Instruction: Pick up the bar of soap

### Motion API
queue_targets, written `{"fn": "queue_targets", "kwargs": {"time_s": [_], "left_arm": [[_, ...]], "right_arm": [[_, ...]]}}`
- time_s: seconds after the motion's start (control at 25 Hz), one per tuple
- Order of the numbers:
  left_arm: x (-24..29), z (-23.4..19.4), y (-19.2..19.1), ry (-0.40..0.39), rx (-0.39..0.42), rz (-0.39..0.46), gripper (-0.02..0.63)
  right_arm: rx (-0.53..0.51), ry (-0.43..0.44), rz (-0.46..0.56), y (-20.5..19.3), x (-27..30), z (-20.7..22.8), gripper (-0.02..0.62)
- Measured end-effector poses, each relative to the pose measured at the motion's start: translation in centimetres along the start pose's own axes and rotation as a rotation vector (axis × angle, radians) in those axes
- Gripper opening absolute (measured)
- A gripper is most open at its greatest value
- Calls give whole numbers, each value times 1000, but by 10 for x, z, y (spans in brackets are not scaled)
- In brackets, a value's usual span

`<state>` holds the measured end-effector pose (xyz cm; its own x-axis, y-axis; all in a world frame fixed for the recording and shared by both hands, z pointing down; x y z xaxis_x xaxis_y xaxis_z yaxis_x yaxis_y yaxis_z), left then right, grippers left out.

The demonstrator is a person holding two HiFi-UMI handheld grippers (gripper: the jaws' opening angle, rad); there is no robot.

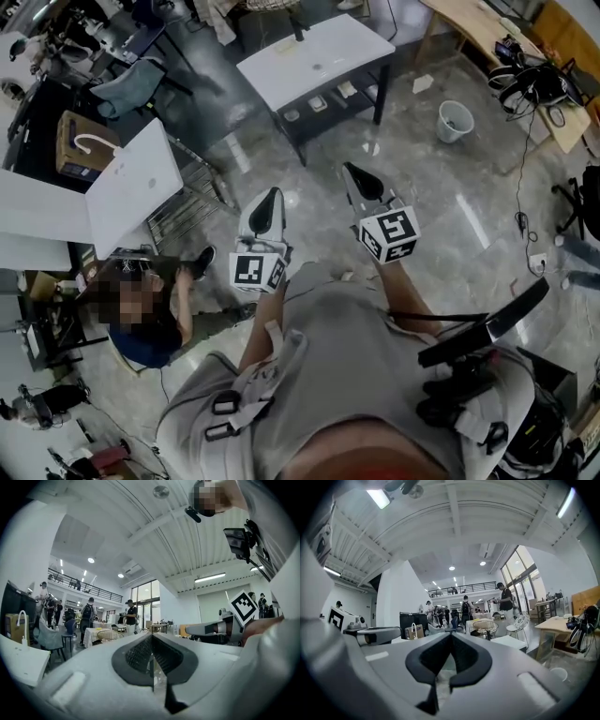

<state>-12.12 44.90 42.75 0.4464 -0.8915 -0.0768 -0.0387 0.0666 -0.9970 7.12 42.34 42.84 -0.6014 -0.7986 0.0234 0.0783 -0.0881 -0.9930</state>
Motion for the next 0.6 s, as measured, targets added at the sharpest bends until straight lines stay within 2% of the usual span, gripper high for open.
{"fn": "queue_targets", "kwargs": {"time_s": [0.32, 0.6], "left_arm": [[8, 12, -7, 3, 3, -18, -9], [31, -8, -16, 19, 18, -9, -9]], "right_arm": [[5, 32, -15, -8, 1, 10, 2], [9, 48, -44, -12, 19, 19, 2]]}}
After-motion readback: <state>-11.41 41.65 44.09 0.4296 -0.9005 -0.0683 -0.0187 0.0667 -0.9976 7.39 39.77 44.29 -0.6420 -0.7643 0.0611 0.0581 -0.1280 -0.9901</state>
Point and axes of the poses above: the fingertips, and each gripper's own axes: x forward along the fingers, z to its right, y out of its top, the point moved 5 cm from there along -x, backward along the fingers, and after that the axes turned 5 degrees about y, right-handed, at the moved point
